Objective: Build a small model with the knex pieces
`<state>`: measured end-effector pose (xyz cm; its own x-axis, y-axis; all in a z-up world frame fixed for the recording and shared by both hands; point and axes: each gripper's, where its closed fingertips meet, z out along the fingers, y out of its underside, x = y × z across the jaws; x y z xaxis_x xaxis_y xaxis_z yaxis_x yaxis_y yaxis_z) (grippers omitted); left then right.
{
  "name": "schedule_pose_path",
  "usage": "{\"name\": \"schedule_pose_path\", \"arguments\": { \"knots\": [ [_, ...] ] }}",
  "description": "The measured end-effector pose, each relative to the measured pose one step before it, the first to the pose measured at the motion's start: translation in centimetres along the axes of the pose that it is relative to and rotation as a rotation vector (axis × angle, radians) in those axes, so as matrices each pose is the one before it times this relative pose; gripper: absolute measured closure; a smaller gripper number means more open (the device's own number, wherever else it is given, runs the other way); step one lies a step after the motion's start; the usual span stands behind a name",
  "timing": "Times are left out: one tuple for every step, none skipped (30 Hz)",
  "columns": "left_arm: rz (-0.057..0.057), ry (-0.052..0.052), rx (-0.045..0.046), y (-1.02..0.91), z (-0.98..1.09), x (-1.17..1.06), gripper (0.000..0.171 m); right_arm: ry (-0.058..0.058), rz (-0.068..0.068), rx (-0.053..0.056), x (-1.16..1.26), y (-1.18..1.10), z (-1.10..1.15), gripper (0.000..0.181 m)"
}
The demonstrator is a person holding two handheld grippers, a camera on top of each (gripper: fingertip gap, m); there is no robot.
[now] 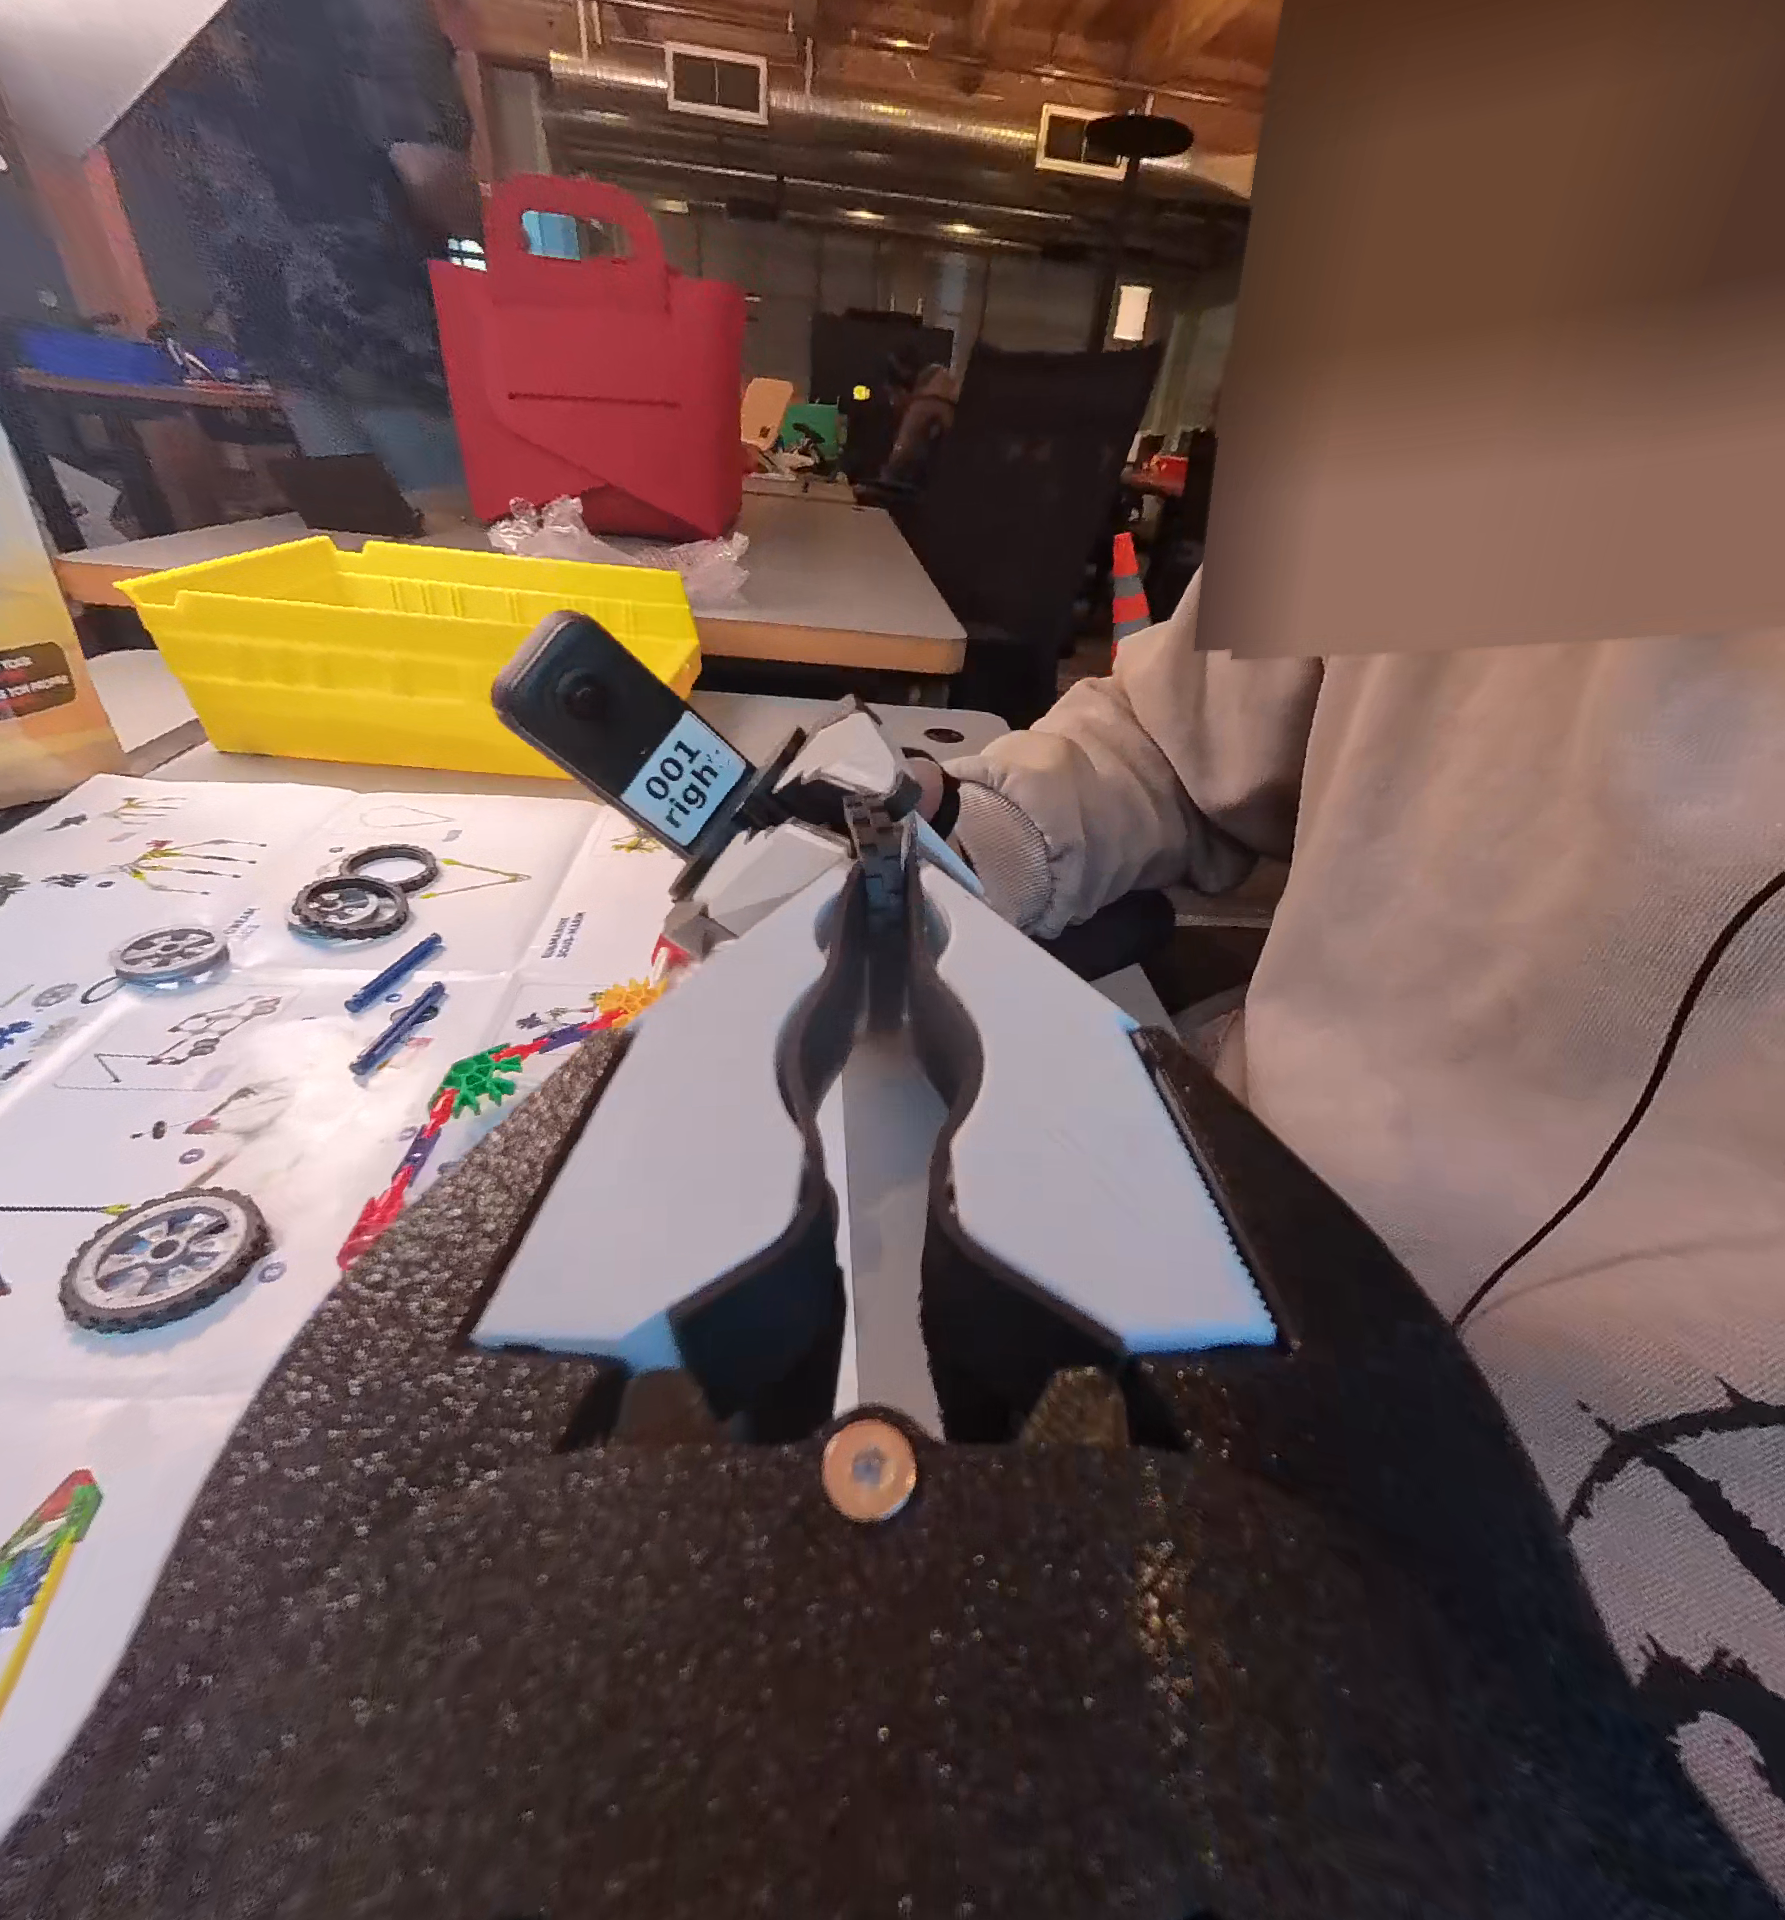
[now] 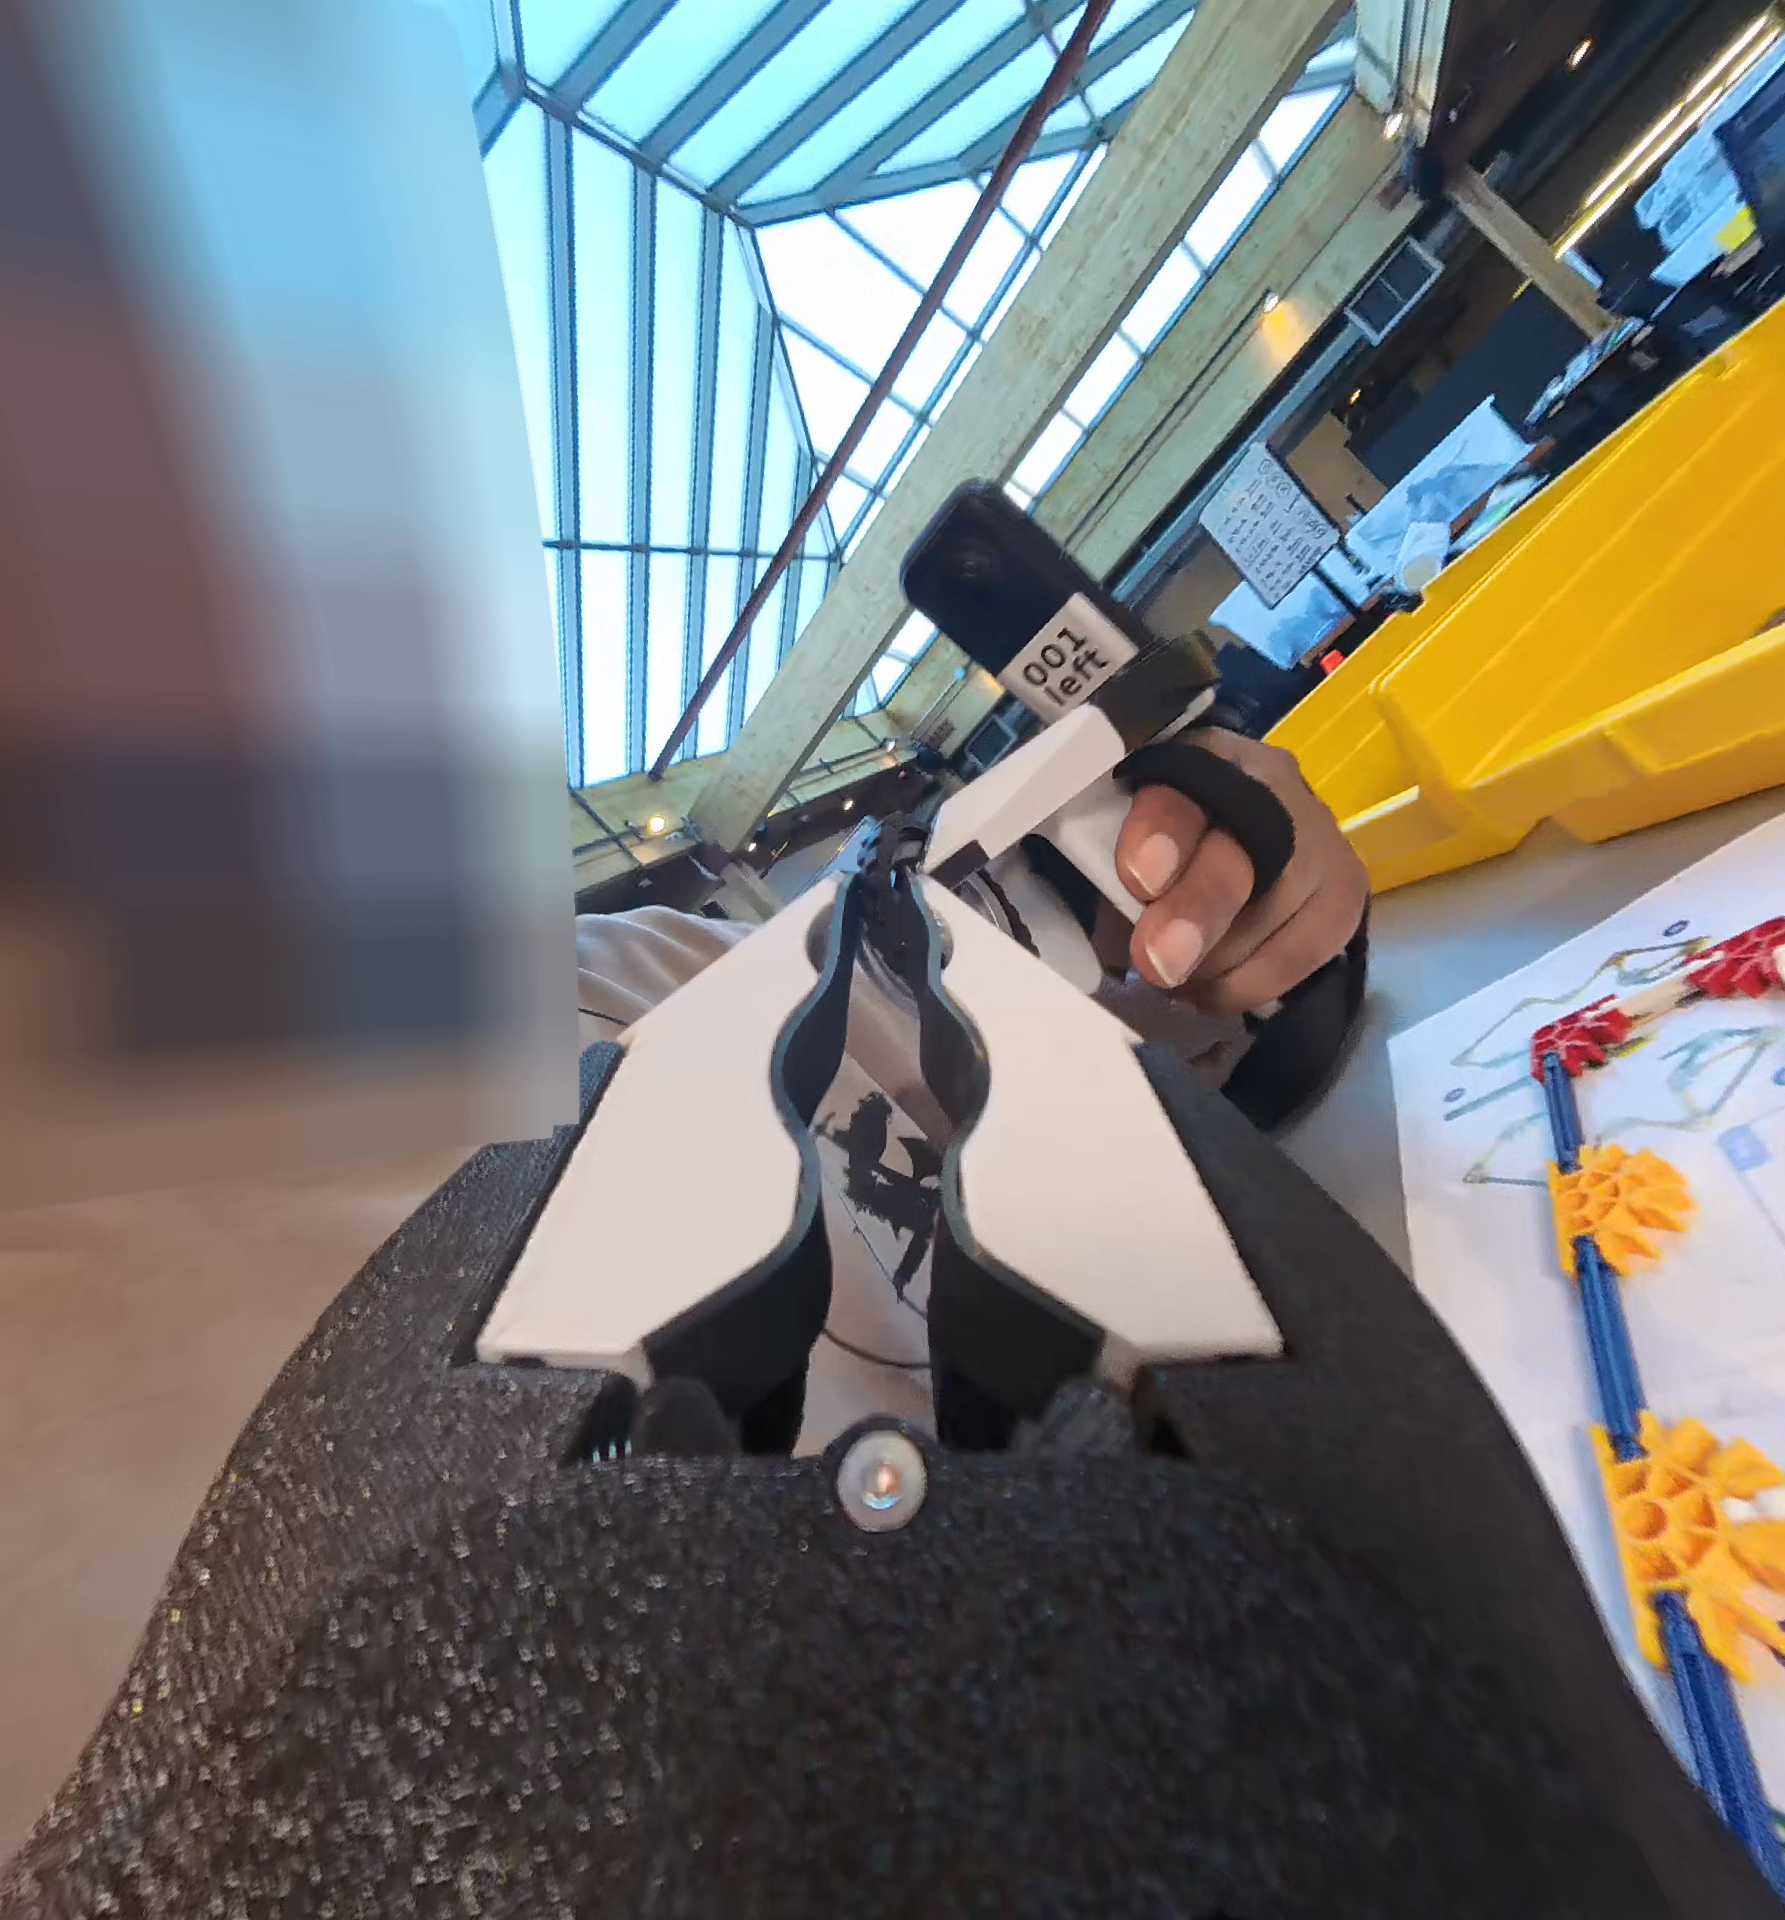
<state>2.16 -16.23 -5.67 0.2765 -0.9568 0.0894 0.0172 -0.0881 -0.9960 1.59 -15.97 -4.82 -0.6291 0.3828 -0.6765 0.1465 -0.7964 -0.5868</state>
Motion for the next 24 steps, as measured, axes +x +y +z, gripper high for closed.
{"name": "schedule_pose_path", "arguments": {
  "knots": [
    [0.0014, -0.0208, -0.00506, -0.026, -0.060, -0.255, 0.168, 0.0233, -0.0300, 0.0224, 0.188, -0.356, 0.007, 0.175],
    [-0.0159, -0.0216, 0.00063, -0.015, -0.037, -0.402, 0.168, 0.0389, -0.0570, 0.0191, 0.275, -0.433, -0.038, 0.176],
    [-0.0251, -0.0163, 0.01031, -0.106, 0.028, -0.370, 0.168, 0.0339, -0.0606, 0.0176, 0.168, -0.478, -0.037, 0.177],
    [-0.0312, -0.0065, 0.01828, -0.222, 0.108, -0.219, 0.169, 0.0253, -0.0588, 0.0197, -0.024, -0.459, -0.008, 0.178],
    [-0.0362, 0.0004, 0.01990, -0.260, 0.125, -0.163, 0.168, 0.0276, -0.0592, 0.0141, -0.014, -0.407, -0.013, 0.178],
    [-0.0330, 0.0050, 0.02012, -0.239, 0.156, -0.128, 0.168, 0.0229, -0.0479, 0.0102, -0.018, -0.371, -0.040, 0.179],
    [-0.0330, 0.0100, 0.02104, -0.265, 0.189, -0.060, 0.168, 0.0103, -0.0316, 0.0132, -0.093, -0.383, -0.055, 0.180],
    [-0.0268, 0.0117, 0.01838, -0.256, 0.218, -0.001, 0.168, 0.0011, -0.0149, 0.0150, -0.159, -0.364, -0.064, 0.179],
    [-0.0187, 0.0072, 0.01310, -0.223, 0.215, -0.043, 0.167, 0.0039, -0.0150, 0.0143, -0.116, -0.319, -0.088, 0.180],
    [-0.0149, 0.0061, 0.01219, -0.211, 0.205, -0.042, 0.168, 0.0031, -0.0118, 0.0137, -0.125, -0.307, -0.093, 0.180],
    [-0.0185, 0.0103, 0.01606, -0.214, 0.212, -0.014, 0.167, 0.0039, -0.0193, 0.0129, -0.160, -0.321, -0.063, 0.180],
    [-0.0226, 0.0149, 0.01803, -0.224, 0.211, 0.056, 0.167, -0.0005, -0.0223, 0.0070, -0.248, -0.295, -0.017, 0.180],
    [-0.0178, 0.0095, 0.01494, -0.198, 0.163, 0.008, 0.167, 0.0084, -0.0398, -0.0017, -0.150, -0.238, -0.029, 0.180],
    [-0.0126, 0.0061, 0.01190, -0.134, 0.133, 0.014, 0.167, 0.0111, -0.0520, -0.0110, -0.148, -0.141, -0.021, 0.181],
    [-0.0161, 0.0094, 0.01025, -0.092, 0.095, 0.067, 0.167, 0.0094, -0.0657, -0.0176, -0.263, -0.085, -0.006, 0.181],
    [-0.0116, 0.0046, 0.00763, -0.043, 0.081, 0.021, 0.166, 0.0107, -0.0610, -0.0205, -0.214, -0.064, -0.003, 0.180],
    [0.0013, -0.0027, 0.00253, 0.011, 0.048, -0.008, 0.166, 0.0147, -0.0732, -0.0265, -0.112, 0.028, -0.039, 0.180],
    [0.0023, 0.0031, 0.00094, 0.017, 0.064, 0.114, 0.166, 0.0107, -0.0761, -0.0269, -0.221, -0.008, -0.044, 0.180],
    [0.0004, -0.0015, 0.00345, -0.025, 0.081, 0.077, 0.166, 0.0154, -0.0785, -0.0251, -0.156, -0.055, -0.044, 0.180],
    [0.0038, -0.0044, 0.00158, -0.028, 0.077, 0.014, 0.165, 0.0171, -0.0710, -0.0254, -0.074, -0.041, -0.054, 0.180],
    [0.0033, -0.0051, -0.00052, 0.008, 0.019, -0.053, 0.165, 0.0188, -0.0784, -0.0274, -0.067, 0.038, -0.030, 0.180],
    [0.0037, -0.0049, -0.00019, 0.033, -0.001, -0.048, 0.163, 0.0164, -0.0720, -0.0281, -0.072, 0.042, -0.023, 0.180],
    [0.0025, -0.0053, 0.00010, 0.041, 0.008, -0.049, 0.165, 0.0174, -0.0792, -0.0283, -0.058, 0.044, -0.044, 0.180],
    [0.0005, -0.0032, -0.00156, 0.052, 0.009, -0.040, 0.165, 0.0141, -0.0664, -0.0269, -0.078, 0.069, -0.021, 0.180]
  ]
}}
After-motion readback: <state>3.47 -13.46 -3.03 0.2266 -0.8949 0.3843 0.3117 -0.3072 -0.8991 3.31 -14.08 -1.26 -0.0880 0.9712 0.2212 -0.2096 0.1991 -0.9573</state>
